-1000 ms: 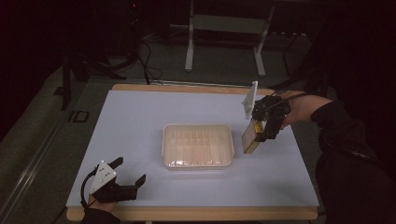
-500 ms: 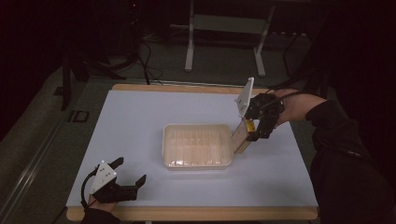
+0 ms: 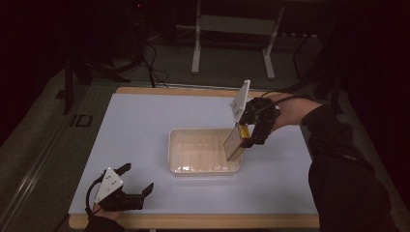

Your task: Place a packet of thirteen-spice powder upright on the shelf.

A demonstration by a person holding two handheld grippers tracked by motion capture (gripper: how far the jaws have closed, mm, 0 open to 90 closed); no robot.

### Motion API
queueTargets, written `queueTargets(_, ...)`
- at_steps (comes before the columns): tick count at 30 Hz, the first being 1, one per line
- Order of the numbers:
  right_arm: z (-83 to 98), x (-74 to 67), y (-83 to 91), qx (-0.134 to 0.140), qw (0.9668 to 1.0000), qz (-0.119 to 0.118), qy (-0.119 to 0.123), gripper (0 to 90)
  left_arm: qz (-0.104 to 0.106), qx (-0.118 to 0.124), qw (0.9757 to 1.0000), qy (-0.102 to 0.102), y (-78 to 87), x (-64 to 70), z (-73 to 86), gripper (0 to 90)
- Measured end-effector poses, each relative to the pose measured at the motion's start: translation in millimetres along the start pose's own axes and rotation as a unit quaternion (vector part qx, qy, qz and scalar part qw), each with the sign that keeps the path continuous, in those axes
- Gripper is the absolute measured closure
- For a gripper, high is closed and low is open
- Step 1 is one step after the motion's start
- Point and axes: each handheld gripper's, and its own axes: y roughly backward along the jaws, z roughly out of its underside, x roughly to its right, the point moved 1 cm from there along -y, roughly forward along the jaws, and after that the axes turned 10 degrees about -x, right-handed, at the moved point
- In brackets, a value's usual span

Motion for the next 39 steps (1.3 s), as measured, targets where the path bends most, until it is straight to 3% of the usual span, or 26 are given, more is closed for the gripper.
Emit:
queueTargets(9,-21.3,2.4,-4.2,0.023,0.9996,-0.001,0.018,32.0,0.006,-0.002,0.9998,-0.018,-1.2,2.1,-0.5,0.0)
queueTargets(17,-36.2,5.8,-8.6,0.051,0.9983,0.005,0.028,32.0,0.015,0.002,0.9997,-0.017,-0.7,2.4,-0.4,0.0)
queueTargets(26,-47.8,16.1,-21.6,0.074,0.9971,-0.004,0.018,32.0,0.017,0.003,0.9996,-0.023,-0.7,2.8,-0.6,0.0)
queueTargets(34,-55.3,25.4,-30.5,0.108,0.9941,0.007,0.008,32.0,0.018,0.003,0.9994,-0.028,-1.1,4.4,-1.0,0.0)
queueTargets(39,-58.2,29.8,-41.6,0.11,0.9938,0.007,0.008,32.0,0.014,0.006,0.9995,-0.028,0.1,3.7,-1.1,0.0)
